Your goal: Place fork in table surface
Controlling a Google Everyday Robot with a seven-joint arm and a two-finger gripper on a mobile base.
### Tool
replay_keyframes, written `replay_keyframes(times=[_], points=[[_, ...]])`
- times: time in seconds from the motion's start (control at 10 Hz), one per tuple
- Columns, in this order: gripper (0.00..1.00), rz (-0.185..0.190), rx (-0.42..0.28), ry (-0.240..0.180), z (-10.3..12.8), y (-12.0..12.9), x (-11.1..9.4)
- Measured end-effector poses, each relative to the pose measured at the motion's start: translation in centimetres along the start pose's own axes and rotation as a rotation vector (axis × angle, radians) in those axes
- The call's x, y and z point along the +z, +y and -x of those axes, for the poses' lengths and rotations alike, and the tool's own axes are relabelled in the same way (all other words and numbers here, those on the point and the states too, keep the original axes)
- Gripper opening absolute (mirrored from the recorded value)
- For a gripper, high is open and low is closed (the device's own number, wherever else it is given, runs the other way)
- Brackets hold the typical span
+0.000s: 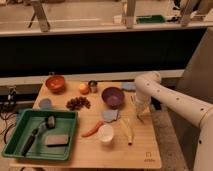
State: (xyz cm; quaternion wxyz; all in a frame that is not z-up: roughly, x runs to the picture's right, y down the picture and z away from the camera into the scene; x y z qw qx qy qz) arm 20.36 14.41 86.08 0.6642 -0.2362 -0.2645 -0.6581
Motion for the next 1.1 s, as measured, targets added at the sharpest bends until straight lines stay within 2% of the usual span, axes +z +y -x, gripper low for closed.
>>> replay_keyframes(times=[0.3,0.5,0.8,1.0,1.1], points=[[0.65,0.012,-0.001,-0.020,0.4,0.6,0.9],[0.79,0.030,0.004,-0.030,0.6,1.2,1.5],[0.80,0.059,0.021,-0.015,0.5,1.7,1.3],[0.80,0.047,0.020,0.026,0.1,1.2,0.2],[0.80,0.021,0.016,0.054,-0.2,1.0,-0.6]])
